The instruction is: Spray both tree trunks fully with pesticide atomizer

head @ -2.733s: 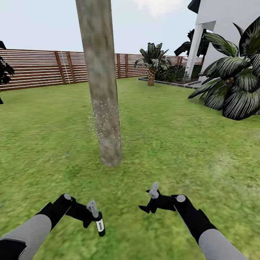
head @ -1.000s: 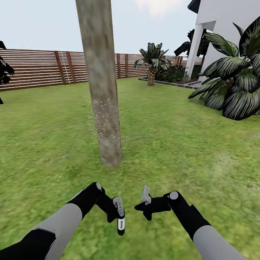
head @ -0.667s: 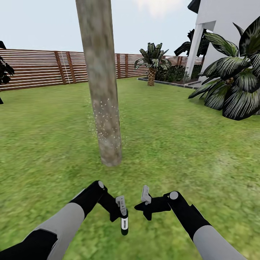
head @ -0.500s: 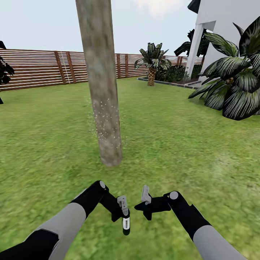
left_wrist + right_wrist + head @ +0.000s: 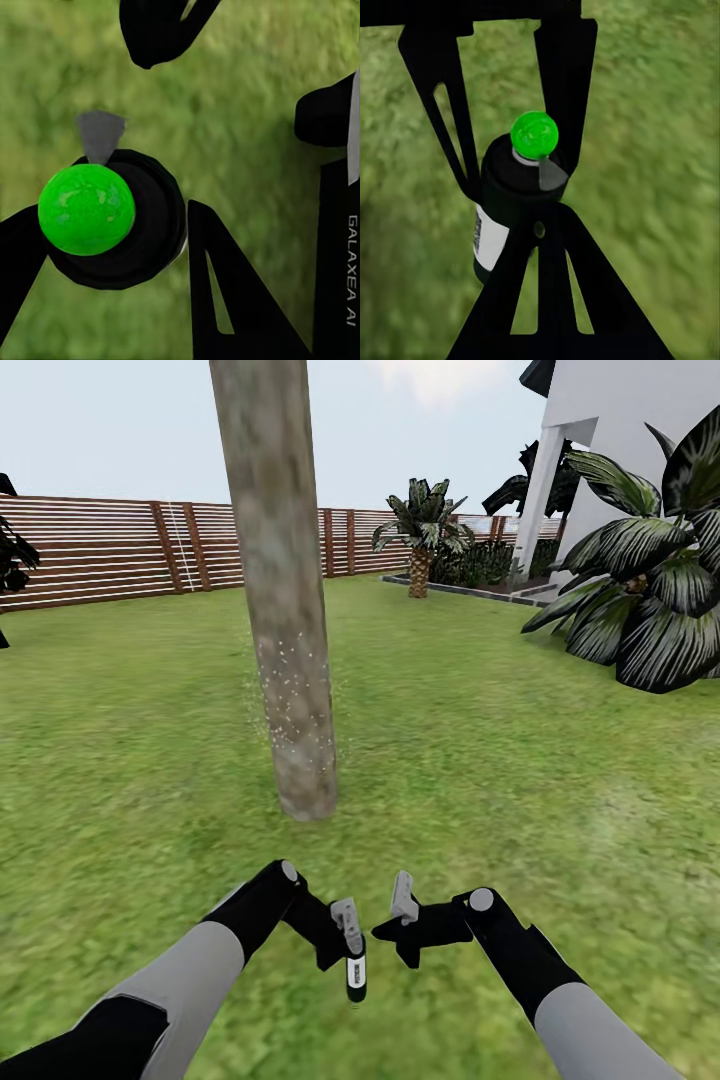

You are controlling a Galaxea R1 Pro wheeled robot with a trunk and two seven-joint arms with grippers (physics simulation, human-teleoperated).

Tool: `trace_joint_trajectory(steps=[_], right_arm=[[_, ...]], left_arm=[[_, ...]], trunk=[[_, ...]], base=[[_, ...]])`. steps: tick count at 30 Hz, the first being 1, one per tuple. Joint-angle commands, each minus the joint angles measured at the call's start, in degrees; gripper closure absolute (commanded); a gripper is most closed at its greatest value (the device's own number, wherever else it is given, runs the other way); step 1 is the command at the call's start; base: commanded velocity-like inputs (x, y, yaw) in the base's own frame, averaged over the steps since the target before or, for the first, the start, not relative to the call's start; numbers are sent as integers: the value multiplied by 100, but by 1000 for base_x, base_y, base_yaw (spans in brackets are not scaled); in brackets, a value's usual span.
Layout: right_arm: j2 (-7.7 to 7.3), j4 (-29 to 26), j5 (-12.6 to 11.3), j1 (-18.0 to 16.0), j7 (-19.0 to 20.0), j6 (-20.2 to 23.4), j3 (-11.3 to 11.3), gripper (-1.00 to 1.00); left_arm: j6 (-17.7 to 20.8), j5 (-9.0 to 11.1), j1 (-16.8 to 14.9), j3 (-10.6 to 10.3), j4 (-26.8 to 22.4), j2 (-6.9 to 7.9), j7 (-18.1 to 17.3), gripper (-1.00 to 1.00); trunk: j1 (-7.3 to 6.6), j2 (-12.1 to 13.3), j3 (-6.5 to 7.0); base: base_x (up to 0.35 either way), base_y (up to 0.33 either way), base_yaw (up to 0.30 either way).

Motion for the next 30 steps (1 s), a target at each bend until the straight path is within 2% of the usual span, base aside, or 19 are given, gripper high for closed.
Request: trace_joint_trajectory(steps=[1,21,30], right_arm=[[0,0,0,-1,0,0,0,100],[0,-5,0,-5,0,0,0,100],[0,-24,0,-7,0,0,0,100]], left_arm=[[-1,2,1,1,0,-4,9,100],[-11,14,22,10,2,-135,10,100],[-11,14,25,10,0,-147,6,100]], trunk=[[0,0,0],[0,0,0],[0,0,0]], base=[[0,0,0],[0,0,0],[0,0,0]])
